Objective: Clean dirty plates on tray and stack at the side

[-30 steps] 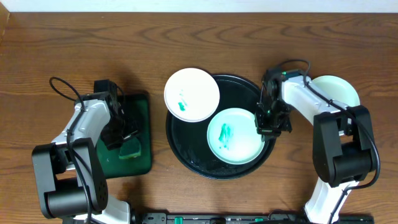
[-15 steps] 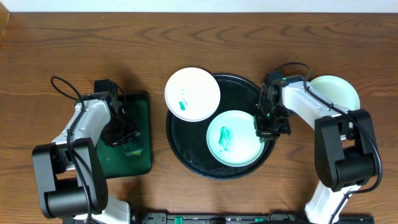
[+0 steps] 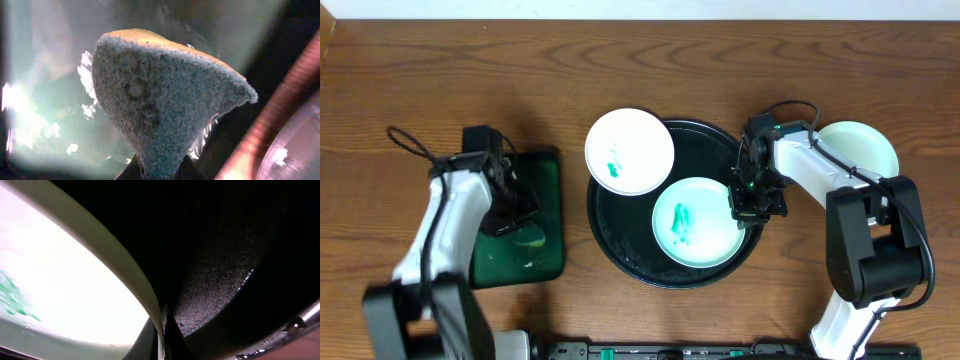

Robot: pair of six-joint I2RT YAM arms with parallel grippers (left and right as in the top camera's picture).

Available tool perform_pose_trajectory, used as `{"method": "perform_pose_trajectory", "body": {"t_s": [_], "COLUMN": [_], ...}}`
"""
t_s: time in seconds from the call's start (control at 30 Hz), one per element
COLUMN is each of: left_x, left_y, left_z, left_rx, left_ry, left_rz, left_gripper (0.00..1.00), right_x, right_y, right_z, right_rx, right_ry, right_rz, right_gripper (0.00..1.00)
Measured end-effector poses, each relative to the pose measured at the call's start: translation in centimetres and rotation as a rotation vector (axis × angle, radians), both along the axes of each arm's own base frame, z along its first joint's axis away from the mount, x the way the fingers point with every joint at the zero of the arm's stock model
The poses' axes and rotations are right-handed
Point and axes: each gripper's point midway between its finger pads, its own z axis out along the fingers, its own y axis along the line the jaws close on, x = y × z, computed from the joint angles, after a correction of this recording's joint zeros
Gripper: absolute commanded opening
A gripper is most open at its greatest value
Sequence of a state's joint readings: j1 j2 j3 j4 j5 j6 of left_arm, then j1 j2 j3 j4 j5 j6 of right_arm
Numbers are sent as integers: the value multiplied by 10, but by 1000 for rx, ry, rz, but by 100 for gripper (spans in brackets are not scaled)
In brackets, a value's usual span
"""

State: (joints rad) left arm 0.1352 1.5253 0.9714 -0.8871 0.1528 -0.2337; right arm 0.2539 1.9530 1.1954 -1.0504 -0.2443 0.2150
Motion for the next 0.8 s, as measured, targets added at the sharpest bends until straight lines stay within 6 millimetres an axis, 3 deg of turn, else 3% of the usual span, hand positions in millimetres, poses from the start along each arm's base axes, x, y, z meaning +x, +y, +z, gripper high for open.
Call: {"method": "perform_pose_trajectory", "body": {"t_s": [0.13,0.23,0.53,0.67,0.8], "left_x": [2,3,14,9,-3], "left_y": [-19,-47,-156,-197,-236], "left_z": [31,40,57,55,37], "left_rx": [-38,-121,-411,-500,-552], "left_ry": [-100,-133,-247,-243,-177], "left_rz": [-50,-120,-405,-499,-573], "left_gripper": [7,7,7,7,7], "right_x": [0,1,1,1,1], "right_y": [0,0,1,1,1], "right_z": [0,0,0,0,-1], "right_rx": [1,3,4,4,5], "right_ry": [-3,-6,-10,-10,-10], "right_rz": [0,0,0,0,-1], "right_gripper": [1,1,1,1,1]}}
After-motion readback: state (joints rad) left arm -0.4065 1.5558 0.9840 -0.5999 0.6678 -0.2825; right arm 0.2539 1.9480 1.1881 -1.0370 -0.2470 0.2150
